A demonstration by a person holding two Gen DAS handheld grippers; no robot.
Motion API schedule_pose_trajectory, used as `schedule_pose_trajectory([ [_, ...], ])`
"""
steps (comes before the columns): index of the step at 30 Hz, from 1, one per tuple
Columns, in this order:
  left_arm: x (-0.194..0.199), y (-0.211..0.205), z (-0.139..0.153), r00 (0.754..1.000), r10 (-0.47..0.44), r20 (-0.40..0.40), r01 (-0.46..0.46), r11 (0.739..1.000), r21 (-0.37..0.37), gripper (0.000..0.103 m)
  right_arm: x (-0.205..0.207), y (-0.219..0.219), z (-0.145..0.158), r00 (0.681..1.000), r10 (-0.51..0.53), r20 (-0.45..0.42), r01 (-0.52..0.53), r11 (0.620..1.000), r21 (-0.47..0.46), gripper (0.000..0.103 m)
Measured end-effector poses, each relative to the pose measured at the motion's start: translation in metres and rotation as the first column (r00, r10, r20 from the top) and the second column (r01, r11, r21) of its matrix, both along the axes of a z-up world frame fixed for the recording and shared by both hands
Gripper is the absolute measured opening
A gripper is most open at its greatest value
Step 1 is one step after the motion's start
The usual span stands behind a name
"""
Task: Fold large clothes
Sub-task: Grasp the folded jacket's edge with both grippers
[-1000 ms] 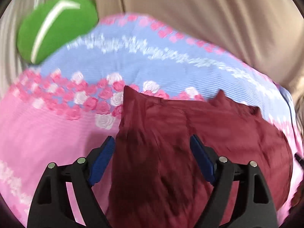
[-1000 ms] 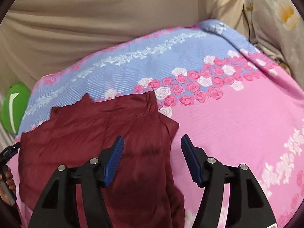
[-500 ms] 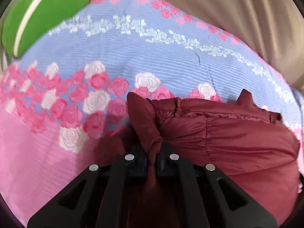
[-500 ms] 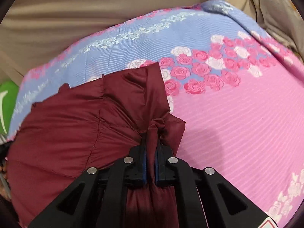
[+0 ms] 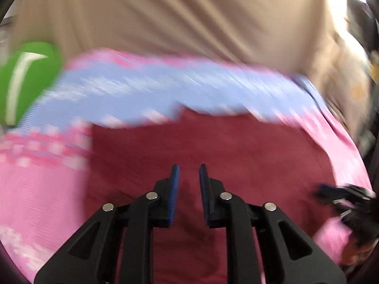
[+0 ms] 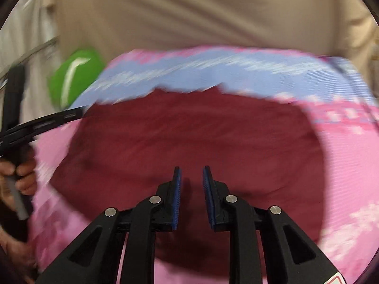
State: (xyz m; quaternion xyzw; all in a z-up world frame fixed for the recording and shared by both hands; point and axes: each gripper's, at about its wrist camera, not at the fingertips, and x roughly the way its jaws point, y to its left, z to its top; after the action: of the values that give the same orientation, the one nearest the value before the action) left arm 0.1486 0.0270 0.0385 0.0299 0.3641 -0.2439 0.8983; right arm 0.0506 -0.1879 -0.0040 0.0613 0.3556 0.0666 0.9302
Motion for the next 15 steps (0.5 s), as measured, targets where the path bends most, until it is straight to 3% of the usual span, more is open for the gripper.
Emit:
schedule_pose_trajectory([
  [2,-0.012,-0.024,-0.037,0.994,-0.064,-0.089,0.068,0.997,0.044,0.02,-0.001,0.024,-0.021,0.996,0.065,-0.054,-0.066,0.998,-0.021,0.013],
  [5,-0.02,-0.015,-0.06,0.997,-0.036,-0.072,0.043,0.995,0.09,0.019,-0.013,0.008,-0.038,0.997,-0.012,-0.082,0.005,0.997,-0.077,0.01],
  [8,-0.019,0.02,-0.062,0.995,0.034,-0.089,-0.028,0.997,0.075,0.019,-0.038,-0.049,-0.048,0.98,-0.154,-0.126,0.154,0.988,-0.012,0.006],
  [9,-0.015,0.035,-0.063,0.993,0.074,-0.093,-0.067,0.995,0.079,0.019,-0.053,-0.073,-0.053,0.962,-0.236,-0.137,0.235,0.972,-0.023,0.0],
  [13,-0.006,0.075,-0.063,0.981,0.159,-0.111,-0.153,0.986,0.062,0.018,-0.083,-0.119,-0.066,0.94,-0.288,-0.183,0.31,0.945,0.104,0.0],
  [15,0.0,0.087,-0.048,0.977,0.192,-0.089,-0.189,0.981,0.035,0.022,-0.085,-0.118,-0.055,0.933,-0.314,-0.175,0.33,0.942,0.067,0.006],
])
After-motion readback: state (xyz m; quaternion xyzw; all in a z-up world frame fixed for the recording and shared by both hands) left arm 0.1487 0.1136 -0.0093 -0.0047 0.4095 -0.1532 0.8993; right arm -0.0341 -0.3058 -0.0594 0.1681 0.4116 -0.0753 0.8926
